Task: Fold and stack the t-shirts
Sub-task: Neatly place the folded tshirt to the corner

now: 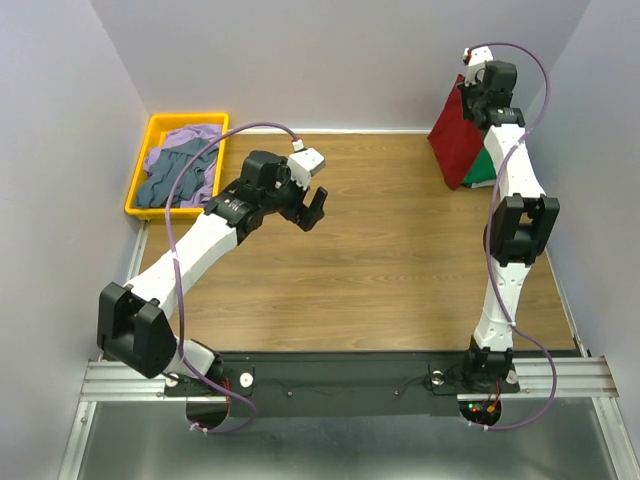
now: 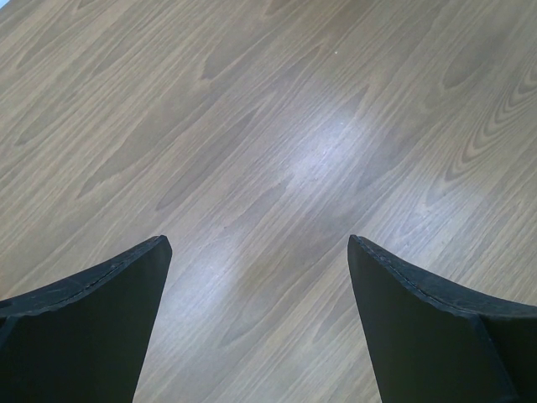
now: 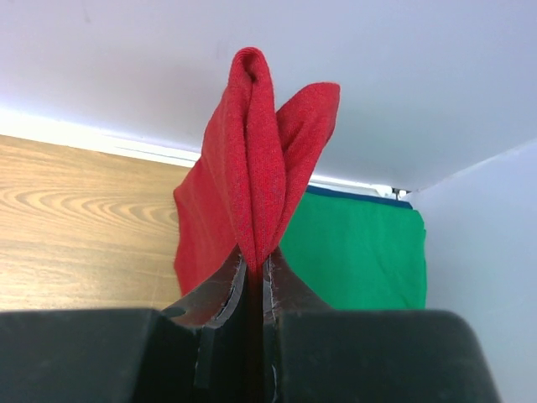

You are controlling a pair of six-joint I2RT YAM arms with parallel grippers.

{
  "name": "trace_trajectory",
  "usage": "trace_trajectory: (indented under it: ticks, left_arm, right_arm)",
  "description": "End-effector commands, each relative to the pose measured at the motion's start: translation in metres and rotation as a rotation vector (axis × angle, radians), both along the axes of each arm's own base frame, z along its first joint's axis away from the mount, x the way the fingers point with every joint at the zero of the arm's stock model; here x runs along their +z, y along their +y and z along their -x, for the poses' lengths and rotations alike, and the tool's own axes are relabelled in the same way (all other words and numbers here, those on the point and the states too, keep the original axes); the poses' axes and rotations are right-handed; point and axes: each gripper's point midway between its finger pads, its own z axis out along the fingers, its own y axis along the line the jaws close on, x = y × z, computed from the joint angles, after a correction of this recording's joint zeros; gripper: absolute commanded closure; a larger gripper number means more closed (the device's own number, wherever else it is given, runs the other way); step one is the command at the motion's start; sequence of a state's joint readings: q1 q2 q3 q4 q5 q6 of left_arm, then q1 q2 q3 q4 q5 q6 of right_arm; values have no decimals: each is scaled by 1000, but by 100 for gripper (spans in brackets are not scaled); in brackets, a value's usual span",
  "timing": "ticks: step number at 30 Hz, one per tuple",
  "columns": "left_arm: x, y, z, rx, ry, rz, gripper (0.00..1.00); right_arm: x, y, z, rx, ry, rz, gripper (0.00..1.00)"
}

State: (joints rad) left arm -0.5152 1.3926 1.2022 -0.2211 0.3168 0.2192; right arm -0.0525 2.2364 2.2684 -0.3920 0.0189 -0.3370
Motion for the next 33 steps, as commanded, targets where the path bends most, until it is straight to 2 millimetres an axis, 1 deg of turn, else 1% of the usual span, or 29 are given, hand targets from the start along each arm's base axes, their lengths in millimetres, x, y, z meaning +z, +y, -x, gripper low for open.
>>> trace_trajectory:
  ticks: [1,12,14,18,22,23,27,28,29,30,32,33]
  left_arm:
    - [10,-6,-2,-22,-31,28,1]
    - [7,-5,-1,-22,-35,23,1]
    - [6,-5,-1,-22,-32,25,2]
    - [6,-7,-2,-25,-28,28,1]
    - [7,-8,-4,-27,-26,30,1]
    - [6,-8,-5,-25,-25,26,2]
    - [6,-8,-4,-27,-22,24,1]
    - [6,-8,-4,-27,-20,22,1]
    - [6,-8,-4,-27,-19,23,2]
    - [5,-8,-3,-27,-17,20,1]
    - [5,-8,-3,-29,-16,21,1]
    - [4,-8,-3,-30,-11,19,1]
  right_arm:
    - [75,-7,6,-12,-155,23,99]
    - [100,-10,12,-11,-195,37,99]
    - [105,-14,13,-15,-205,40,99]
    - [108,-25,14,-26,-209,47,99]
    - [96,-39,12,-45,-189,50,99]
    - [88,-42,10,-48,-173,48,100]
    - [68,-59,7,-69,-141,46,99]
    - [64,-64,5,-77,-136,49,99]
    - [67,-69,4,-83,-143,50,99]
    - [58,-79,2,-96,-131,51,99]
    - [55,-89,1,-108,-129,59,100]
    - [53,-98,2,-121,-125,63,99]
